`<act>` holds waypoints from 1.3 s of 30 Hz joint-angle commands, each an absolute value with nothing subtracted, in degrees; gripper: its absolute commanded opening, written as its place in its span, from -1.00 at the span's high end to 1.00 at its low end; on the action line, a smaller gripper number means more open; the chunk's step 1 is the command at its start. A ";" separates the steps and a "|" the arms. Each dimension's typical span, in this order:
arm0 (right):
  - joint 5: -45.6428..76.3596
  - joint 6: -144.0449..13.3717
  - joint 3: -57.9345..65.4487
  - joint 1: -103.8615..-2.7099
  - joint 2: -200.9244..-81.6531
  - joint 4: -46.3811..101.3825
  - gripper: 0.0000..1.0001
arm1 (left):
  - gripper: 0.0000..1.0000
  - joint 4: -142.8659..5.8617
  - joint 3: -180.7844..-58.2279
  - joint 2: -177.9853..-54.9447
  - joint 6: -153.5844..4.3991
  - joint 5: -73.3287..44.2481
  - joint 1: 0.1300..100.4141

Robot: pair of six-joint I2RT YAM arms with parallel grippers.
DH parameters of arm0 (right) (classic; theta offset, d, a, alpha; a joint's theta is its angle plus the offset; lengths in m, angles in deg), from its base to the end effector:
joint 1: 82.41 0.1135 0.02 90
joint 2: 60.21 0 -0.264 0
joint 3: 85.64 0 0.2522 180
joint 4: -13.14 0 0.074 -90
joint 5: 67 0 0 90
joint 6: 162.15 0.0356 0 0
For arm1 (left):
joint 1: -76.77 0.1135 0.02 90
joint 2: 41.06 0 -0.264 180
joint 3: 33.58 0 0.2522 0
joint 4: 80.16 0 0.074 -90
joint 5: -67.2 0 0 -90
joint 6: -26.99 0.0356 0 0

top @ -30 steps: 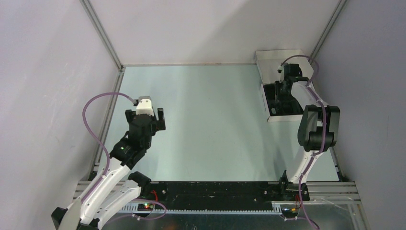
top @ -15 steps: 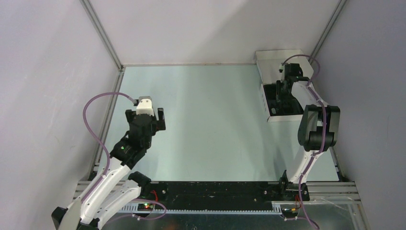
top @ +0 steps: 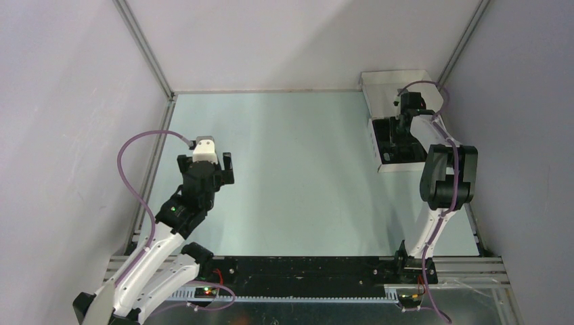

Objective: Sort the hair-cutting tools

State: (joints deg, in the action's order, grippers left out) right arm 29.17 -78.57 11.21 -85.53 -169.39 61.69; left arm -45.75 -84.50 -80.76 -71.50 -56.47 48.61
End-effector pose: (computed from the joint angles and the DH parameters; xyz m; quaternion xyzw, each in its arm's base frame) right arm 0.4055 -0.0259 0.2134 -0.0143 0.9665 -0.0728 0.2458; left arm 0.1499 -0.0579 0.2904 -0.0206 0.8145 0.0638 0.5763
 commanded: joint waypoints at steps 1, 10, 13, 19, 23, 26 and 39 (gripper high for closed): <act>29.38 -78.03 12.12 -85.31 -170.71 60.97 0.21 | -0.97 -47.78 -83.98 -80.34 -70.57 -56.47 48.38; 30.86 -77.55 14.29 -84.62 -166.82 62.81 0.20 | -0.97 -47.82 -84.00 -80.27 -70.64 -56.68 48.36; 31.78 -76.42 16.50 -84.04 -163.44 64.23 0.19 | -0.97 -47.73 -84.20 -80.05 -70.78 -56.64 48.38; 31.90 -70.44 15.59 -82.65 -154.46 66.08 0.10 | -0.97 -46.94 -85.22 -80.11 -72.51 -56.44 48.38; 29.41 -64.99 10.39 -82.63 -146.43 66.38 0.04 | -0.97 -45.84 -86.69 -80.98 -74.20 -57.01 48.38; 27.21 -61.95 6.47 -81.11 -138.43 65.77 0.00 | -0.97 -45.12 -87.85 -83.15 -75.63 -58.11 48.36; 20.76 -58.41 -9.73 -85.26 -107.68 64.00 -0.33 | -0.97 -44.61 -92.08 -95.81 -86.15 -53.70 56.00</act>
State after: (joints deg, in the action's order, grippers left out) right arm 24.41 -59.64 -7.21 -82.90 -114.75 65.89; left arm -44.03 -89.60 -93.68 -81.10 -55.79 51.73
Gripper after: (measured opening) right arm 0.638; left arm 0.984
